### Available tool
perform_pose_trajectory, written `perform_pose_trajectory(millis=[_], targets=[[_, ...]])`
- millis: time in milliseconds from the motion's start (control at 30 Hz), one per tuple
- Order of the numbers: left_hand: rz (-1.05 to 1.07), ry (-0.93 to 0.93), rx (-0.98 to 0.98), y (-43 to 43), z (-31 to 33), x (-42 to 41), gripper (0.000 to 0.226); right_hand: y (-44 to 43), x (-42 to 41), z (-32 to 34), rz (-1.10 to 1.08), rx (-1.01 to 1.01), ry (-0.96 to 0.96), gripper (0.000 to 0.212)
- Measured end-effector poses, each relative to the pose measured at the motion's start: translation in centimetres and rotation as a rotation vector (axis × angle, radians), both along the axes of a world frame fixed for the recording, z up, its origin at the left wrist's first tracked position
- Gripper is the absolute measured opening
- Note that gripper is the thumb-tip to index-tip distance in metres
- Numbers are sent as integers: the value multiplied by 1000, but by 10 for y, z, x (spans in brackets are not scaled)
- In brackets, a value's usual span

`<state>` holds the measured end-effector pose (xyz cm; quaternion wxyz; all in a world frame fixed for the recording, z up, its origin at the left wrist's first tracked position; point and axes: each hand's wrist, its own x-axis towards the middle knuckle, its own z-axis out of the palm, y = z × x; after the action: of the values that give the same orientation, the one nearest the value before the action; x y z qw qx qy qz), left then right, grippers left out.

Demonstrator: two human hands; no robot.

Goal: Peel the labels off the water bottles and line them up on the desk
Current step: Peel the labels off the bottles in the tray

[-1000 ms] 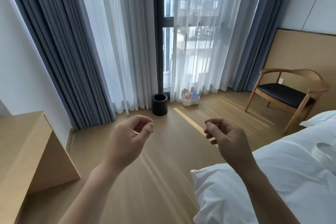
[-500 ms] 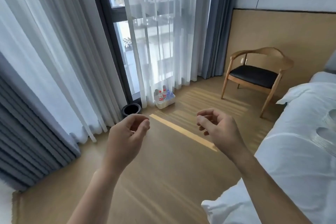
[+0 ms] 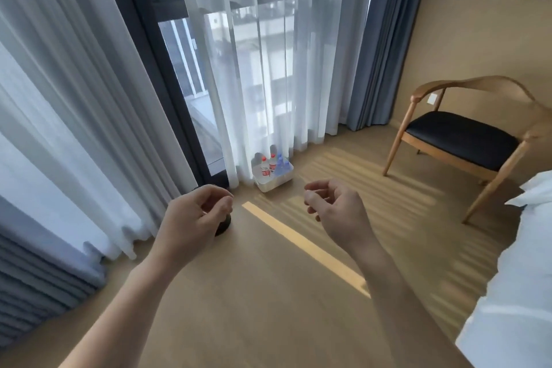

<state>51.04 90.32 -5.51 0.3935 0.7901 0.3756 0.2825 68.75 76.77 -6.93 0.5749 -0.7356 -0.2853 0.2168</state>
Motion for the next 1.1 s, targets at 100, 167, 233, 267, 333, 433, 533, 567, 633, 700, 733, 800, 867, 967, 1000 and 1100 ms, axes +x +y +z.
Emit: perform_pose_trajectory(millis=[100,167,233,267,333,433,533,567,633,700,733,800,867,967,1000,1100], targets=[[5,46,-1,41,-11,56,13,35,56,-10,-4,-67,-24,7],[11,65,1,68,-21,97,10,58,95,-18,4,-122,-71,7],[2,85,12,91,-29,130,11,79,126,-20,15,-172,-107,9],[-6,95,14,109,-35,154,11,96,148,-23,17,-188,-117,10],[-12,106,10,149,-50,201,9,131,193,-28,14,-209,-132,10],[-21,110,-26,212,-74,277,8,185,261,-35,4,-266,-173,9],[-48,189,-42,271,-85,352,16,239,328,-37,-37,-341,-211,10],[-52,203,-40,287,-85,373,17,256,348,-36,-34,-359,-215,9],[-53,224,-51,319,-83,409,16,291,385,-32,-29,-372,-192,9],[-47,245,-62,349,-79,438,17,326,414,-32,-3,-362,-176,9],[-45,254,-63,363,-79,450,18,345,428,-34,15,-357,-173,8],[-21,274,-67,394,-82,470,17,385,454,-42,62,-357,-155,7],[21,291,-72,426,-88,486,15,424,478,-56,102,-371,-113,6],[98,311,-105,470,-106,507,14,480,512,-86,148,-399,-44,8],[128,322,-119,483,-115,513,13,497,522,-99,173,-409,-22,9],[187,361,-152,522,-143,539,14,549,551,-140,212,-436,37,12]])
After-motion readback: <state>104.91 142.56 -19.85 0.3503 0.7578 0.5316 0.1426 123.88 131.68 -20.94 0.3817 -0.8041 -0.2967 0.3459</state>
